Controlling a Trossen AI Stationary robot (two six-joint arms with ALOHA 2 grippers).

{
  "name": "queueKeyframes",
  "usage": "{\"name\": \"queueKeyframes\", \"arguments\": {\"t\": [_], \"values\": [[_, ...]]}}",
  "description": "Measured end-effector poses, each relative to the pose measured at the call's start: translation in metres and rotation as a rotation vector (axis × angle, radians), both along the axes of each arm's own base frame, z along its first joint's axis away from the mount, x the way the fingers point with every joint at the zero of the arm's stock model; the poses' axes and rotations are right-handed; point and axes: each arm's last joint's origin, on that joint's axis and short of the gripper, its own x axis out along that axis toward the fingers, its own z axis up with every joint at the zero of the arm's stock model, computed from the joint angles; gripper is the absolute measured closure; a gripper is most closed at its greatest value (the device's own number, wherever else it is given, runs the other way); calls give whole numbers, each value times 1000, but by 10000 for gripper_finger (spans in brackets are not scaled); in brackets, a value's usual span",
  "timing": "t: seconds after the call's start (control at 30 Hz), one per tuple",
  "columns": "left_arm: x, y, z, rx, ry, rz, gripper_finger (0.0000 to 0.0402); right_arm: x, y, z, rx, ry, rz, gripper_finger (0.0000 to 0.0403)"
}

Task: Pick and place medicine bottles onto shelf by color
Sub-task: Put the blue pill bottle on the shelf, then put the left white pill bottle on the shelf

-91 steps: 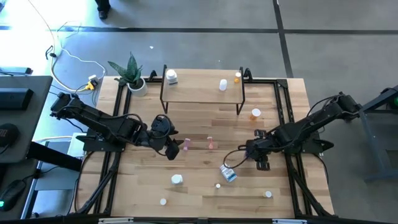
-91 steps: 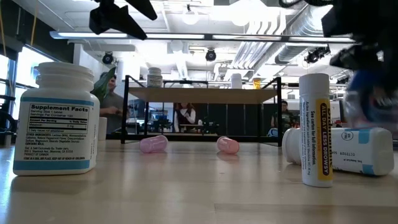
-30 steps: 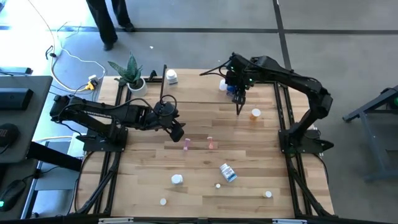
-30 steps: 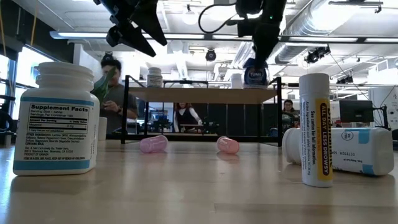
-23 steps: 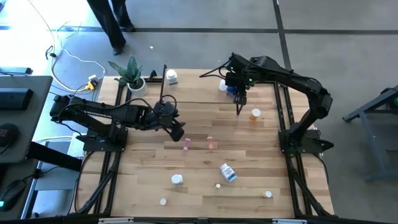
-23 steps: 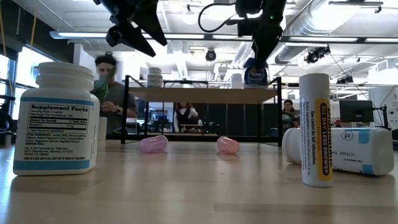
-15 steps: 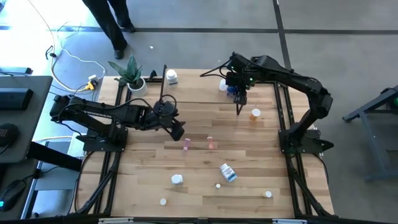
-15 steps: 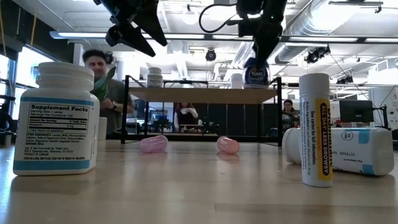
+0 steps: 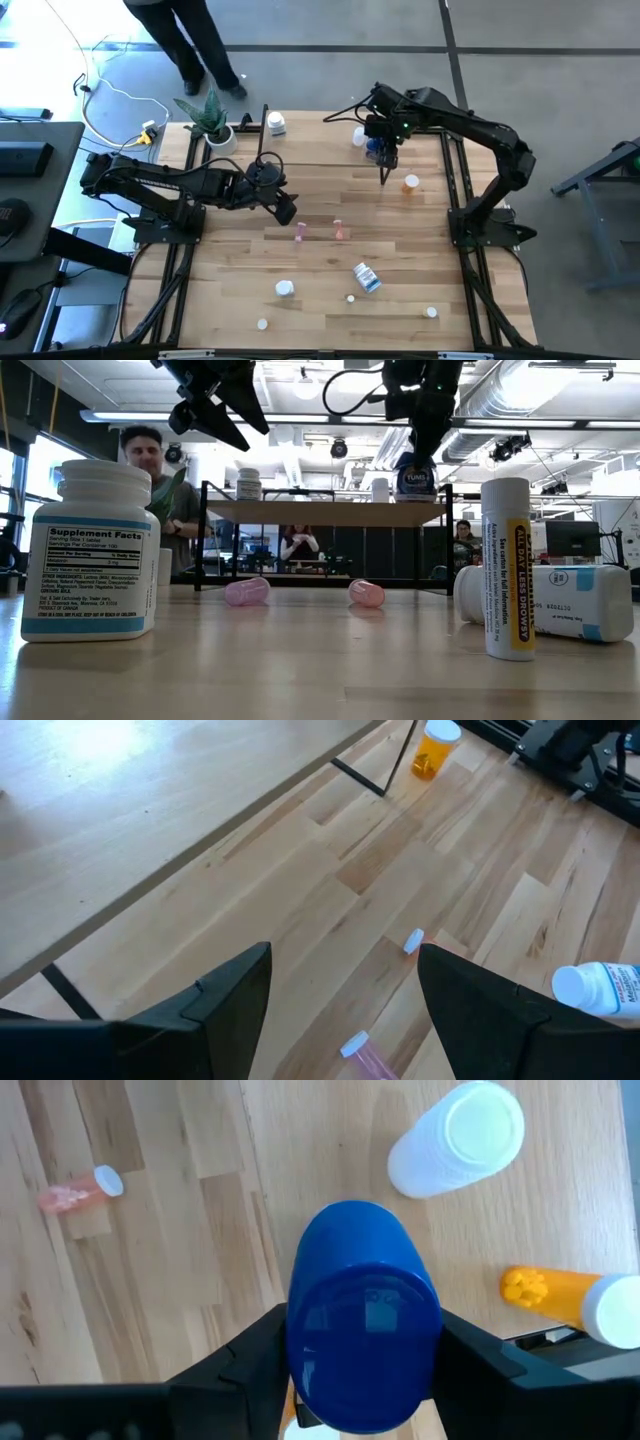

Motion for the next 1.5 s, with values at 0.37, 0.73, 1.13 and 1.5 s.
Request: {"name": "queueKeyframes", "arguments": {"t": [0.37,0.73,1.13,1.5], "values": [[0,0,0,-1,0,-1,158,1,-2,-3,-35,23,-12,162],[1,-2,-1,-46,-1,-43,158,1,-2,9,-61,-10,2,161],[2,-25,-2,-77,47,-285,158,-5,2,55,-93,-112,-39,160],[-5,-82,-2,-122,48,-514,158,-12,8,86,-49,-221,-122,160]]}}
